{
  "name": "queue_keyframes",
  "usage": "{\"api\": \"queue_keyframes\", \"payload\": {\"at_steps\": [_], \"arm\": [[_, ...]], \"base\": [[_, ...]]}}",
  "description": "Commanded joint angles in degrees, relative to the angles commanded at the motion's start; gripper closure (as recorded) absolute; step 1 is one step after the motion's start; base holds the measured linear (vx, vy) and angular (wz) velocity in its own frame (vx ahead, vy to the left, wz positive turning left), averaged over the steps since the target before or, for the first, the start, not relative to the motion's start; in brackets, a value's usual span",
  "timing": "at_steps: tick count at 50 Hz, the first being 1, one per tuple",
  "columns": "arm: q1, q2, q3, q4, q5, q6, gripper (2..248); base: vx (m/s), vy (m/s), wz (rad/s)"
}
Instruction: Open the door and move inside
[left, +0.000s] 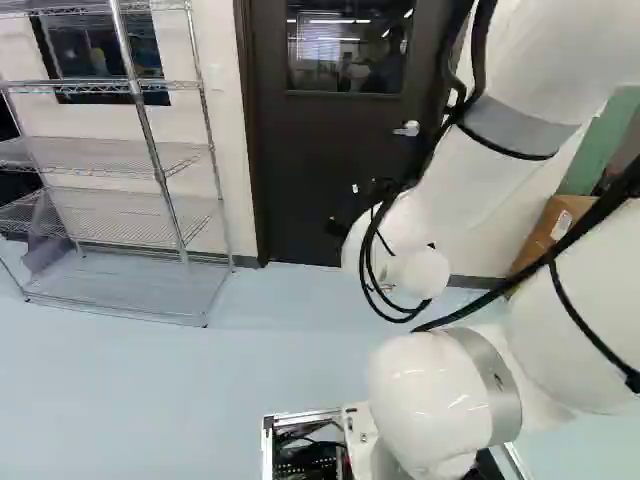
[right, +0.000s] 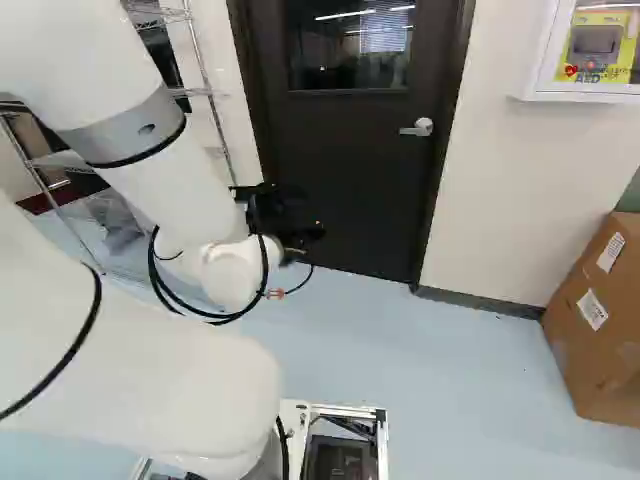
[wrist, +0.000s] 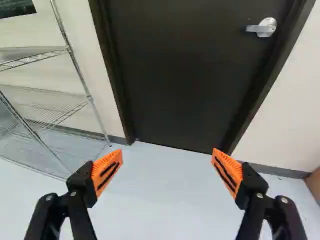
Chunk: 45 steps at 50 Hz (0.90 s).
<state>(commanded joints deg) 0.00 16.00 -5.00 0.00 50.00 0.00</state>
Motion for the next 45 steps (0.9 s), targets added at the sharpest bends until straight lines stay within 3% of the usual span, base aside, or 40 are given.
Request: {"api": "queue_keyframes", "payload": {"at_steps": [45], "arm": [[0.00, 0.00, 0.00, 0.00, 0.00, 0.00, 3]], "base": [[0.000, 0.000, 0.000]]}}
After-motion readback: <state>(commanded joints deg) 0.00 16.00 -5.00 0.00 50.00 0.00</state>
